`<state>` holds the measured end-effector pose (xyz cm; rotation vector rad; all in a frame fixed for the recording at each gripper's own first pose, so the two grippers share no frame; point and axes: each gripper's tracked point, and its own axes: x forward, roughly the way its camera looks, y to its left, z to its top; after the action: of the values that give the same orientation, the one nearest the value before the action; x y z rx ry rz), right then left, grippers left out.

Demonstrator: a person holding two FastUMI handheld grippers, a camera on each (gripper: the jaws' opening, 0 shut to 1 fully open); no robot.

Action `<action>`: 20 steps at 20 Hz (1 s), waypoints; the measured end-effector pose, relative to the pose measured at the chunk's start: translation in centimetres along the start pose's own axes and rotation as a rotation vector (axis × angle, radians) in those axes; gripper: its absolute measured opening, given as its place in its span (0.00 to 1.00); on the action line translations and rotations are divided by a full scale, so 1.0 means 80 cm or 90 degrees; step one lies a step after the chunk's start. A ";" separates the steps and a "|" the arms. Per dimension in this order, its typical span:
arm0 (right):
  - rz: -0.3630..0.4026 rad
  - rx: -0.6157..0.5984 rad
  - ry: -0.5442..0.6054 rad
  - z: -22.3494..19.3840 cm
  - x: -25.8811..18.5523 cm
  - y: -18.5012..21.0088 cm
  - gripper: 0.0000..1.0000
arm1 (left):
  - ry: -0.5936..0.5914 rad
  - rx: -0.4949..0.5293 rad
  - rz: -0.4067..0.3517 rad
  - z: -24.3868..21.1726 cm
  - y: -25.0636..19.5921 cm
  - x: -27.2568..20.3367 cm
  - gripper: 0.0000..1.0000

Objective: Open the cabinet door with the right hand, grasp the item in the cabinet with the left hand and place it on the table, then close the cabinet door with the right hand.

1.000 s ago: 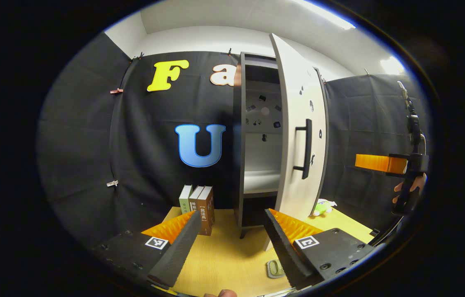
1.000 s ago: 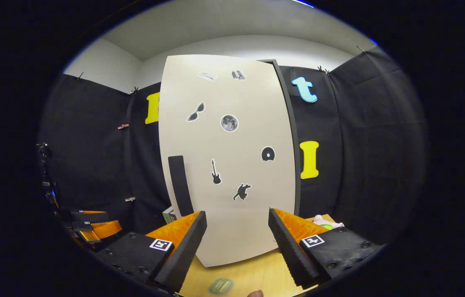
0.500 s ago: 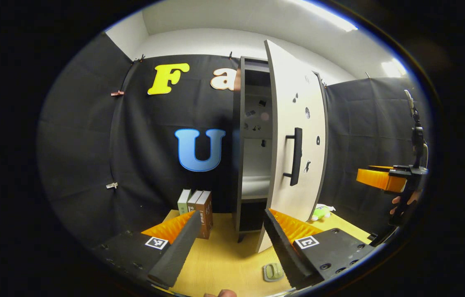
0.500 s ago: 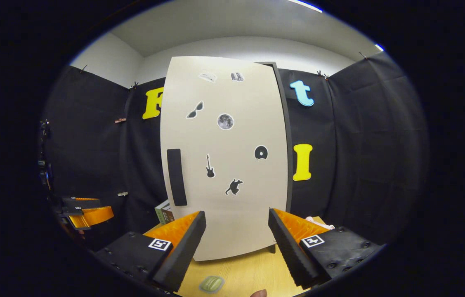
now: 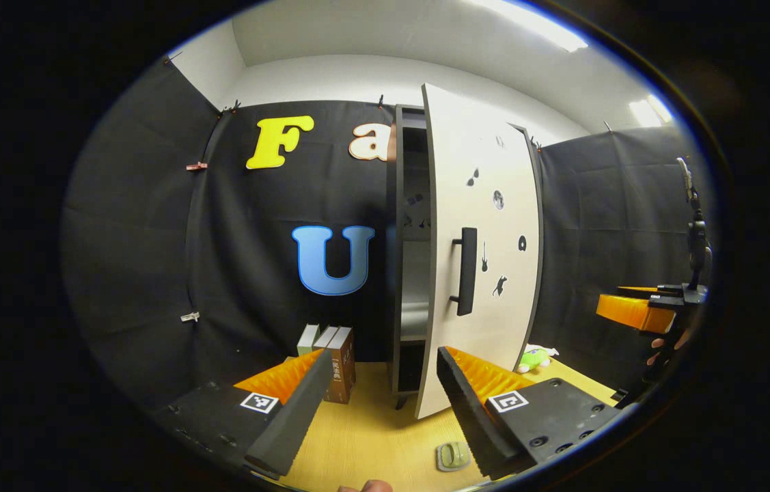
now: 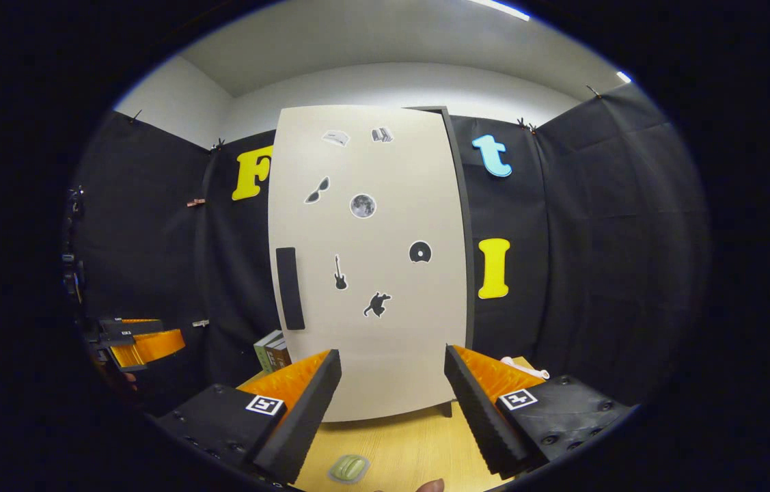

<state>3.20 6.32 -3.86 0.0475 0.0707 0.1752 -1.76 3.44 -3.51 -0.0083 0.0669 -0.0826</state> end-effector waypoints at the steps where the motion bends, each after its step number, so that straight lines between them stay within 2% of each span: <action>1: 0.001 -0.002 -0.001 0.001 -0.002 0.000 0.98 | -0.003 0.003 0.001 0.003 -0.001 -0.002 0.96; 20: 0.001 0.005 0.001 -0.002 -0.031 -0.025 0.98 | -0.010 0.024 0.014 0.012 -0.026 -0.028 0.96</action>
<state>1.06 3.91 -3.99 0.0555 0.0726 0.1767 -4.06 1.59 -2.41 0.0287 0.0500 -0.0617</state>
